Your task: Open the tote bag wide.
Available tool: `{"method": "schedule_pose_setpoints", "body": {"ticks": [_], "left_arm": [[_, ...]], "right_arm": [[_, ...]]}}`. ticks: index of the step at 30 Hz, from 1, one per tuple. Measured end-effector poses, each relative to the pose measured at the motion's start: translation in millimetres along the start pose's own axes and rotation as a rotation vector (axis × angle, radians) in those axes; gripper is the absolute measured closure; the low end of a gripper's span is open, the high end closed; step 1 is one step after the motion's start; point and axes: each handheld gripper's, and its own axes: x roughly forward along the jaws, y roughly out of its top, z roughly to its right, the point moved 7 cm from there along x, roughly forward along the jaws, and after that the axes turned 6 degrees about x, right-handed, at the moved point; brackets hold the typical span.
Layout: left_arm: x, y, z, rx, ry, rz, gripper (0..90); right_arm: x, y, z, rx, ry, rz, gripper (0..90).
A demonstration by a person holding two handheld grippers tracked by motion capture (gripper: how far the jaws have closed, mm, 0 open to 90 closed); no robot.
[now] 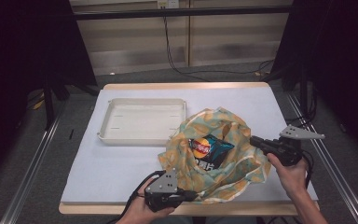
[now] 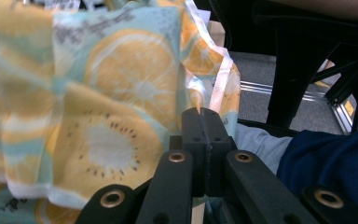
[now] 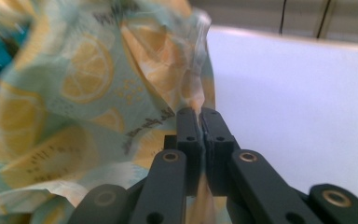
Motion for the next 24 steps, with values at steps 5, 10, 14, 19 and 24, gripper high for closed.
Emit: {"method": "schedule_pose_setpoints", "body": {"ticks": [5,10,14,19,24], "left_arm": [[5.5,-8.2,-3.1,-0.007,0.012,-0.01,90.0],[7.6,-12.2,-8.9,-0.026,0.029,-0.015,88.8],[2.3,-8.7,-10.6,-0.041,0.042,0.026,82.5],[-6.1,0.4,-8.4,-0.03,0.054,0.061,76.6],[-22.6,15.9,-9.7,-0.021,0.082,0.122,68.6]], "right_arm": [[9.1,-8.9,0.6,-0.014,0.008,-0.045,86.7],[17.9,-18.3,0.6,-0.008,0.019,-0.089,81.5],[13.4,-12.1,-0.6,-0.003,0.018,-0.069,76.7],[-0.8,2.9,-2.6,-0.006,0.029,0.004,67.7],[-21.2,24.8,-12.3,-0.022,0.05,0.081,56.3]]}}
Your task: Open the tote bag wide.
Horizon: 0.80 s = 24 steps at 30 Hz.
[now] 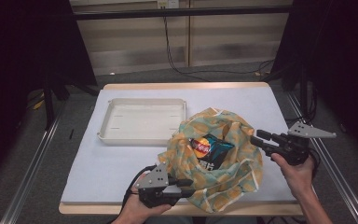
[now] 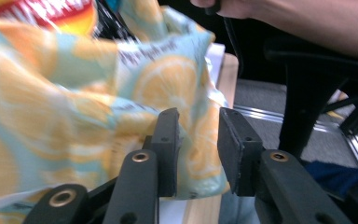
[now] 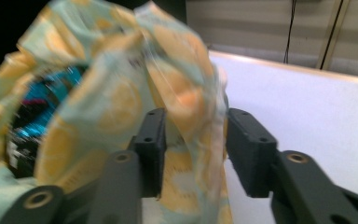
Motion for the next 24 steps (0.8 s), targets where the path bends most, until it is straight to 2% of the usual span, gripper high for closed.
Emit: {"method": "schedule_pose_setpoints", "body": {"ticks": [1,3,4,5,6,7,8,10,11,12,13,15,16,17,18,19,21,22,24], "left_arm": [[0.0,0.0,0.0,0.0,0.0,0.0,67.7],[-5.9,9.1,-3.6,-0.01,0.005,0.03,64.8],[-8.5,13.0,-5.6,0.007,0.009,0.033,64.6],[-8.5,13.0,-5.6,0.007,0.009,0.033,64.7],[-11.8,17.3,-9.8,0.014,0.032,0.038,64.7],[-18.8,26.4,-19.7,0.007,0.064,0.07,64.8],[-18.8,26.4,-19.7,0.007,0.064,0.07,65.3],[-23.4,34.3,-31.5,0.009,0.099,0.088,65.4],[-23.9,36.6,-35.5,0.006,0.102,0.098,65.4],[-23.4,40.6,-47.2,0.006,0.12,0.091,65.1],[-23.4,40.6,-47.2,0.006,0.12,0.091,64.5],[-21.8,45.5,-57.6,0.007,0.142,0.09,63.6],[-20.1,51.6,-65.8,0.008,0.157,0.097,59.9],[-20.1,51.6,-65.8,0.008,0.157,0.097,58.8],[-18.9,53.9,-70.4,0.013,0.177,0.091,58.7],[-17.3,56.1,-75.0,0.014,0.188,0.092,58.7],[-12.2,59.6,-87.3,0.024,0.219,0.073,58.5],[-12.2,59.6,-87.3,0.024,0.219,0.073,58.6],[-8.4,58.4,-96.7,0.023,0.25,0.057,58.5]], "right_arm": [[0.0,0.0,0.0,0.0,0.0,0.0,56.3],[-7.7,10.5,-4.8,-0.018,0.008,0.029,54.1],[-10.0,13.5,-7.0,-0.023,0.02,0.036,53.7],[-10.0,13.5,-7.0,-0.023,0.02,0.036,53.7],[-11.4,16.6,-9.8,-0.027,0.03,0.043,53.7],[-11.6,21.8,-16.0,-0.046,0.042,0.046,53.7],[-11.6,21.8,-16.0,-0.046,0.042,0.046,53.7],[-9.4,26.9,-23.9,-0.06,0.061,0.048,53.5],[-7.2,29.4,-27.2,-0.067,0.07,0.049,52.7],[-2.3,33.3,-31.9,-0.075,0.083,0.045,51.2],[-2.3,33.3,-31.9,-0.075,0.083,0.045,51.2],[4.0,37.0,-37.3,-0.082,0.092,0.04,50.4],[11.1,39.3,-43.1,-0.092,0.11,0.035,47.8],[11.1,39.3,-43.1,-0.092,0.11,0.035,47.8],[18.6,39.8,-46.5,-0.099,0.106,0.019,45.8],[18.6,39.8,-46.5,-0.099,0.106,0.019,45.8],[29.4,37.0,-46.4,-0.105,0.079,-0.008,43.2],[29.4,37.0,-46.4,-0.105,0.079,-0.008,43.2],[32.7,32.7,-45.6,-0.112,0.068,-0.026,42.7]]}}
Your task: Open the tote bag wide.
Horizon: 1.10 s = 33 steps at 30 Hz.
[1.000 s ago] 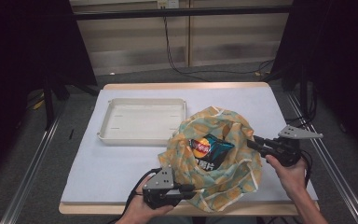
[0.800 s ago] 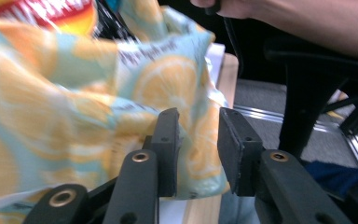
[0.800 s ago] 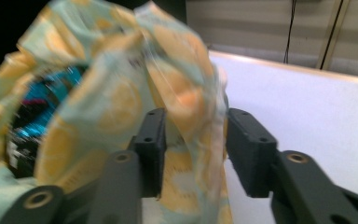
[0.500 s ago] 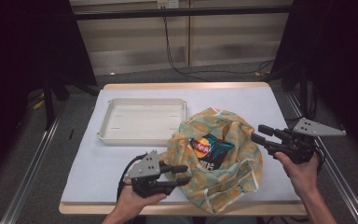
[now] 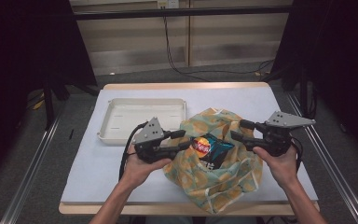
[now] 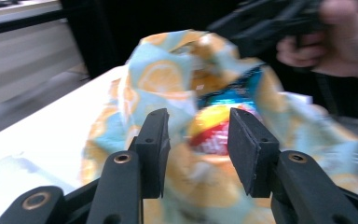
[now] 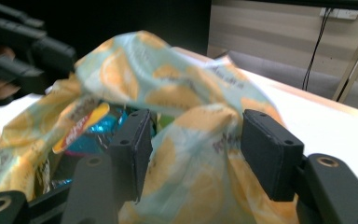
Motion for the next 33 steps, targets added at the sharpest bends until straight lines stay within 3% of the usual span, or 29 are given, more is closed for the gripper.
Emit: {"method": "schedule_pose_setpoints", "body": {"ticks": [3,10,15,16,17,20,22,27,30,33], "left_arm": [[8.9,-4.7,-10.3,0.023,0.036,-0.048,58.4],[23.2,-8.7,-30.7,-0.014,0.069,-0.069,61.2],[23.7,-12.8,-41.4,-0.056,0.06,-0.063,80.8],[23.9,-13.0,-44.0,-0.087,0.053,-0.049,84.8],[23.8,-12.6,-45.0,-0.094,0.05,-0.044,89.1],[21.5,-9.5,-49.1,-0.117,0.052,-0.023,90.0],[18.5,-8.4,-56.7,-0.137,0.078,-0.01,90.0],[18.5,-16.1,-69.5,-0.18,0.112,-0.026,90.0],[19.1,-31.8,-75.3,-0.212,0.126,-0.054,90.0],[17.8,-40.3,-77.1,-0.227,0.139,-0.065,90.0]], "right_arm": [[-0.4,-7.1,3.8,0.005,-0.017,-0.014,43.2],[-0.3,-11.2,12.5,0.027,-0.036,-0.017,60.6],[-4.3,-12.6,15.8,0.021,-0.037,-0.005,87.0],[-6.1,-11.4,17.2,0.023,-0.033,0.002,89.7],[-8.3,-9.1,18.6,0.029,-0.029,0.011,90.0],[-13.6,-3.0,21.6,0.025,-0.028,0.036,90.0],[-18.6,1.2,28.9,0.037,-0.054,0.063,90.0],[-19.0,-4.0,47.6,0.073,-0.107,0.072,90.0],[-12.7,-16.4,61.4,0.096,-0.142,0.045,90.0],[-7.9,-24.2,66.7,0.102,-0.151,0.021,90.0]]}}
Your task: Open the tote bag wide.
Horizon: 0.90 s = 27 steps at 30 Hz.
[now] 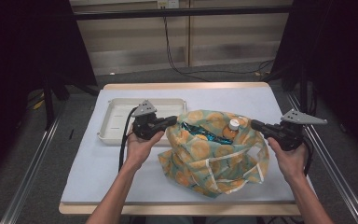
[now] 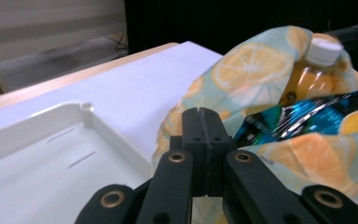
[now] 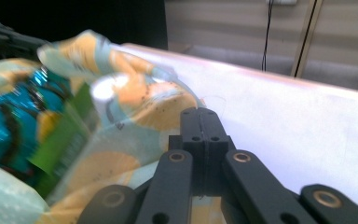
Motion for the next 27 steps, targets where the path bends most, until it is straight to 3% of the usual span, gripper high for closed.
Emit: {"method": "schedule_pose_setpoints", "body": {"ticks": [6,9,11,13,15,19,23,27], "left_arm": [[-10.1,-27.3,1.3,-0.01,-0.029,-0.061,90.0],[-13.8,-35.7,2.9,-0.003,-0.034,-0.084,90.0],[-14.9,-44.1,6.5,-0.009,-0.066,-0.099,90.0],[-14.8,-56.3,15.3,0.01,-0.099,-0.13,90.0],[-15.2,-60.0,17.7,0.014,-0.106,-0.136,90.0],[-15.4,-73.6,21.0,0.031,-0.109,-0.188,90.0],[-14.5,-84.8,23.8,0.025,-0.126,-0.211,90.0],[-8.9,-96.2,32.4,0.052,-0.148,-0.26,90.0]], "right_arm": [[8.5,-26.0,1.4,-0.024,-0.017,-0.095,90.0],[6.9,-30.8,-0.3,-0.034,0.002,-0.103,90.0],[5.1,-36.3,0.2,-0.029,0.012,-0.104,90.0],[5.5,-41.4,0.1,-0.034,0.008,-0.124,90.0],[6.2,-43.5,1.3,-0.051,0.004,-0.133,90.0],[5.0,-53.8,13.8,-0.005,-0.006,-0.151,90.0],[10.4,-66.3,14.7,-0.03,-0.026,-0.207,90.0],[17.4,-77.1,17.1,-0.02,-0.022,-0.252,90.0]]}}
